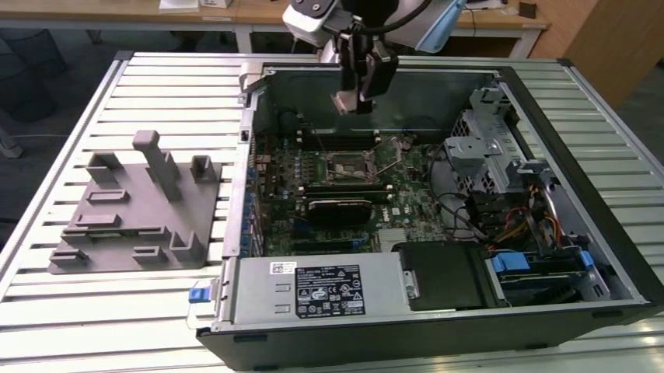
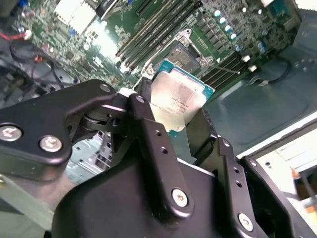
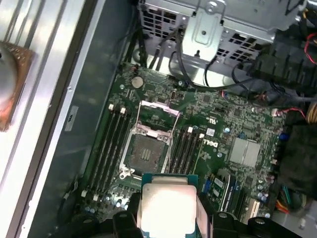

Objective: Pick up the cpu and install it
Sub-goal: 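Pick up the cpu and move it towards the insertion slot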

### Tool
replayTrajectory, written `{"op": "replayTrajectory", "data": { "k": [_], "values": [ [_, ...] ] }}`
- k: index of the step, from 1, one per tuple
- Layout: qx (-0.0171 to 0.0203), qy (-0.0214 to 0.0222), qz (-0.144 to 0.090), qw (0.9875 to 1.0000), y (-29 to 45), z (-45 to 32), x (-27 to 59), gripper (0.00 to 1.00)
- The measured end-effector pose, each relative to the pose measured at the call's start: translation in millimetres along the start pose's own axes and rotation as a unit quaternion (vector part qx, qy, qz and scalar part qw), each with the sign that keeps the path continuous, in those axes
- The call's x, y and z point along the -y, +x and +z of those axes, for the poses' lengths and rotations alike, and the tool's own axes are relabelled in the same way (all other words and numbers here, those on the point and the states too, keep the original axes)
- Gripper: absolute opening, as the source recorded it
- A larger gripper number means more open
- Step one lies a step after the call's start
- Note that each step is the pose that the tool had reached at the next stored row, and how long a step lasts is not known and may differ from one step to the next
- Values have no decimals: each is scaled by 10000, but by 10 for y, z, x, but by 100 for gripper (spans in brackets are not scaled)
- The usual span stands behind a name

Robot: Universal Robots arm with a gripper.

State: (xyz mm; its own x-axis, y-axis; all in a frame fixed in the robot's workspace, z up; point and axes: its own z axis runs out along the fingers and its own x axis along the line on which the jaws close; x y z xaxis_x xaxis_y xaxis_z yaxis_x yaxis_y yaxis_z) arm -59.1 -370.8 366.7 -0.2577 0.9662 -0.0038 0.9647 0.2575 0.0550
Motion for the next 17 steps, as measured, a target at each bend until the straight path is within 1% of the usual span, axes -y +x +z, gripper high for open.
{"op": "replayTrajectory", "data": {
  "k": [2, 5, 9, 10, 13, 17],
  "values": [
    [10, 0, 180, 9998, 0, 17, 1, 53],
    [23, 2, 422, 9991, 2, 48, 2, 53],
    [15, 2, 525, 9986, 15, 93, 2, 53],
    [10, 2, 579, 9983, 30, 130, -2, 53],
    [11, 4, 604, 9982, 59, 185, -14, 53],
    [13, 4, 625, 9980, 64, 215, -15, 53]
  ]
}}
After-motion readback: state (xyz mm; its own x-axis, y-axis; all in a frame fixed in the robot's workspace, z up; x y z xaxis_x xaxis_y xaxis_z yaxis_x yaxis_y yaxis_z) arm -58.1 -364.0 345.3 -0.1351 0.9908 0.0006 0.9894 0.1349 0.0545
